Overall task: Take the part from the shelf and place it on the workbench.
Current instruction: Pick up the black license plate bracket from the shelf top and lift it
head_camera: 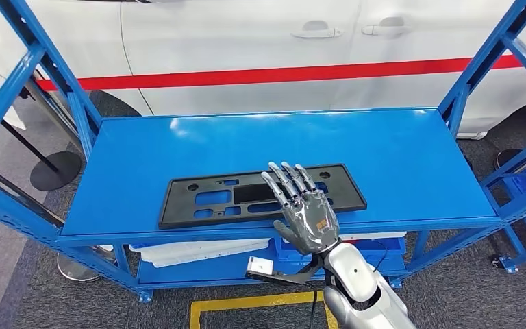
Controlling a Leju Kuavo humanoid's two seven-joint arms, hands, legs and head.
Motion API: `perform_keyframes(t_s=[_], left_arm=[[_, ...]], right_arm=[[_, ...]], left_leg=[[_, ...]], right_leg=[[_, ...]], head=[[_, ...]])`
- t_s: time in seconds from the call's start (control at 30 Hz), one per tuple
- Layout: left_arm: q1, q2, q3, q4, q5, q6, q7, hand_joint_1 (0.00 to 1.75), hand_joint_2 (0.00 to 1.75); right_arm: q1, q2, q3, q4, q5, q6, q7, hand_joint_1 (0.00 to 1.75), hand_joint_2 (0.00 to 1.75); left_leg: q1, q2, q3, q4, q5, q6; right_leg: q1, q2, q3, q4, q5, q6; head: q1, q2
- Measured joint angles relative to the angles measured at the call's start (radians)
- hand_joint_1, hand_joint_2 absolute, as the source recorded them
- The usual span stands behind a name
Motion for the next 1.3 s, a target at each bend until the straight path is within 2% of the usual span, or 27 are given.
perform_keyframes(t_s=[0.07,0.13,0.17,0.2,0.23,0.27,0.3,0.33,0.4,0.47,0.5,0.57,0.63,0.67,0.7,0.73,0.8,0.83,0.87,0.9,1.0,1.07,1.13,1.17,1.2,1.23,1.3], left_arm=[[-0.002,0.000,-0.005,0.000,-0.002,0.000,0.001,0.00,0.00],[-0.003,0.001,-0.007,0.000,-0.004,0.001,0.001,0.00,0.00],[-0.003,0.001,-0.008,0.000,-0.004,0.001,0.001,0.00,0.00],[-0.003,0.002,-0.008,0.000,-0.004,0.001,0.001,0.00,0.00],[-0.003,0.002,-0.008,0.000,-0.004,0.001,0.001,0.00,0.00],[-0.003,0.003,-0.008,0.000,-0.004,0.001,0.001,0.00,0.00],[-0.004,0.003,-0.008,0.000,-0.005,0.001,0.001,0.00,0.00],[-0.005,0.003,-0.009,0.000,-0.005,0.001,0.002,0.00,0.00],[-0.006,0.003,-0.009,0.000,-0.005,0.001,0.002,0.00,0.00],[-0.006,0.004,-0.009,0.000,-0.005,0.001,0.002,0.00,0.00],[-0.007,0.004,-0.009,0.000,-0.005,0.000,0.001,0.00,0.00],[-0.008,0.003,-0.009,0.000,-0.005,0.000,0.001,0.00,0.00],[-0.008,0.004,-0.009,0.000,-0.004,-0.001,0.000,0.00,0.00],[-0.008,0.004,-0.009,0.000,-0.004,-0.001,0.000,0.00,0.00],[-0.008,0.004,-0.009,0.000,-0.004,-0.002,0.000,0.00,0.00],[-0.008,0.004,-0.009,0.000,-0.004,-0.002,0.001,0.00,0.00],[-0.009,0.003,-0.009,0.000,-0.005,-0.003,0.001,0.00,0.00],[-0.009,0.003,-0.009,0.000,-0.005,-0.003,0.001,0.00,0.00],[-0.010,0.002,-0.009,0.000,-0.006,-0.003,0.001,0.00,0.00],[-0.010,0.002,-0.010,0.000,-0.006,-0.004,0.001,0.00,0.00],[-0.011,0.002,-0.010,0.000,-0.006,-0.004,0.002,0.00,0.00],[-0.012,0.003,-0.010,0.000,-0.006,-0.004,0.002,0.00,0.00],[-0.011,0.003,-0.010,0.000,-0.007,-0.004,0.004,0.00,0.00],[-0.011,0.003,-0.010,0.000,-0.007,-0.004,0.005,0.00,0.00],[-0.010,0.003,-0.010,0.000,-0.007,-0.004,0.006,0.00,0.00],[-0.010,0.003,-0.011,0.000,-0.008,-0.005,0.006,0.00,0.00],[-0.011,0.003,-0.011,0.000,-0.008,-0.006,0.006,0.00,0.00]], right_arm=[[-0.008,0.006,0.000,0.001,0.003,0.018,0.006,0.00,1.75],[-0.010,0.009,0.000,0.004,0.004,0.032,0.009,0.00,1.75],[-0.008,0.009,0.000,0.006,0.004,0.036,0.010,0.00,1.75],[-0.006,0.009,-0.001,0.008,0.004,0.040,0.011,0.00,1.75],[-0.004,0.009,-0.001,0.008,0.004,0.043,0.011,0.00,1.75],[-0.002,0.009,-0.001,0.009,0.004,0.045,0.011,0.00,1.75],[-0.002,0.008,-0.001,0.009,0.003,0.045,0.011,0.00,1.75],[-0.002,0.008,-0.002,0.009,0.002,0.046,0.011,0.00,1.75],[-0.002,0.008,-0.003,0.009,0.000,0.047,0.010,0.00,1.75],[-0.001,0.008,-0.003,0.009,-0.003,0.052,0.008,0.00,1.75],[-0.001,0.008,-0.003,0.009,-0.005,0.055,0.007,0.00,1.75],[0.001,0.007,-0.004,0.011,-0.006,0.059,0.005,0.00,1.75],[0.008,0.005,-0.004,0.017,-0.006,0.060,0.005,0.00,1.75],[0.013,0.004,-0.004,0.020,-0.006,0.061,0.005,0.00,1.75],[0.017,0.002,-0.004,0.024,-0.006,0.061,0.005,0.00,1.75],[0.019,0.001,-0.004,0.026,-0.006,0.062,0.005,0.00,1.75],[0.018,0.000,-0.004,0.028,-0.007,0.062,0.005,0.00,1.75],[0.017,0.000,-0.004,0.028,-0.008,0.063,0.005,0.00,1.75],[0.017,0.000,-0.004,0.028,-0.010,0.065,0.005,0.00,1.75],[0.017,0.000,-0.005,0.029,-0.013,0.068,0.005,0.00,1.75],[0.017,-0.001,-0.005,0.031,-0.020,0.078,0.005,0.00,1.75],[0.017,-0.001,-0.006,0.032,-0.023,0.081,0.005,0.00,1.75],[0.020,-0.002,-0.006,0.037,-0.024,0.083,0.005,0.00,1.75],[0.022,-0.002,-0.006,0.040,-0.024,0.084,0.005,0.00,1.75],[0.024,-0.003,-0.006,0.043,-0.024,0.084,0.005,0.00,1.75],[0.026,-0.003,-0.006,0.046,-0.024,0.085,0.005,0.00,1.75],[0.029,-0.003,-0.006,0.052,-0.025,0.085,0.005,0.00,1.75]], left_leg=[[0.005,0.001,-0.038,0.088,-0.050,-0.012],[0.012,0.001,-0.102,0.216,-0.103,-0.023],[0.015,0.001,-0.123,0.252,-0.108,-0.028],[0.018,0.001,-0.125,0.250,-0.092,-0.031],[0.021,0.002,-0.107,0.207,-0.059,-0.034],[0.024,0.002,-0.077,0.140,-0.020,-0.036],[0.024,0.003,-0.044,0.072,0.007,-0.036],[0.024,0.002,-0.020,0.021,0.024,-0.031],[0.020,0.001,-0.004,-0.016,0.025,-0.016],[0.019,0.000,-0.004,-0.020,0.028,0.000],[0.019,0.000,-0.003,-0.023,0.030,0.008],[0.021,0.002,-0.001,-0.027,0.033,0.019],[0.019,0.002,-0.001,-0.027,0.032,0.024],[0.017,0.002,-0.001,-0.027,0.031,0.025],[0.016,0.001,0.000,-0.027,0.030,0.025],[0.014,0.000,0.002,-0.027,0.030,0.025],[0.011,-0.001,0.007,-0.027,0.027,0.023],[0.009,-0.001,0.008,-0.026,0.025,0.020],[0.008,-0.001,0.008,-0.026,0.023,0.017],[0.007,-0.001,0.008,-0.026,0.023,0.012],[0.007,0.001,0.007,-0.023,0.015,-0.004],[0.008,0.001,-0.019,0.042,-0.028,-0.013],[0.012,0.002,-0.080,0.175,-0.092,-0.020],[0.014,0.002,-0.108,0.232,-0.111,-0.023],[0.015,0.002,-0.121,0.257,-0.110,-0.025],[0.016,0.002,-0.116,0.242,-0.090,-0.027],[0.018,0.003,-0.057,0.112,-0.016,-0.024]], right_leg=[[-0.007,-0.003,0.009,-0.011,0.004,0.000],[-0.008,-0.004,0.011,-0.011,0.002,-0.001],[-0.008,-0.004,0.011,-0.010,0.001,-0.001],[-0.009,-0.004,0.012,-0.009,0.000,0.001],[-0.011,-0.003,0.014,-0.008,-0.002,0.004],[-0.012,-0.001,0.016,-0.006,-0.005,0.007],[-0.012,0.000,0.018,-0.002,-0.009,0.013],[-0.011,0.001,0.018,0.001,-0.012,0.018],[-0.007,0.002,0.015,0.005,-0.015,0.028],[-0.011,0.003,0.015,0.007,-0.017,0.037],[-0.013,0.002,0.009,0.020,-0.028,0.042],[-0.015,0.002,-0.029,0.104,-0.078,0.049],[-0.015,0.001,-0.097,0.240,-0.137,0.052],[-0.015,0.001,-0.121,0.286,-0.147,0.052],[-0.015,0.001,-0.128,0.294,-0.137,0.050],[-0.014,0.001,-0.116,0.263,-0.109,0.046],[-0.008,0.002,-0.052,0.123,-0.038,0.032],[-0.005,0.001,-0.024,0.064,-0.016,0.026],[-0.001,0.001,-0.007,0.026,-0.006,0.021],[0.002,0.001,-0.002,0.012,-0.006,0.019],[-0.003,0.001,0.002,-0.001,-0.001,0.013],[-0.010,-0.001,0.009,-0.011,0.003,0.006],[-0.009,-0.003,0.011,-0.012,0.001,0.002],[-0.008,-0.004,0.011,-0.011,0.000,0.001],[-0.008,-0.003,0.012,-0.011,-0.001,0.000],[-0.008,-0.003,0.013,-0.010,-0.002,0.001],[-0.008,0.000,0.018,-0.006,-0.008,0.005]], head=[[0.000,0.000],[0.000,0.000],[0.000,0.000],[0.000,0.000],[0.000,0.000],[0.000,0.000],[0.000,0.000],[0.000,0.000],[0.000,0.000],[0.000,0.000],[0.000,0.000],[0.000,0.000],[0.000,0.000],[0.000,0.000],[0.000,0.000],[0.000,0.000],[0.000,0.000],[0.000,0.000],[0.000,0.000],[0.000,0.000],[0.000,0.000],[0.000,0.000],[0.000,0.000],[0.000,0.000],[0.000,0.000],[0.000,0.000],[0.000,0.000]])
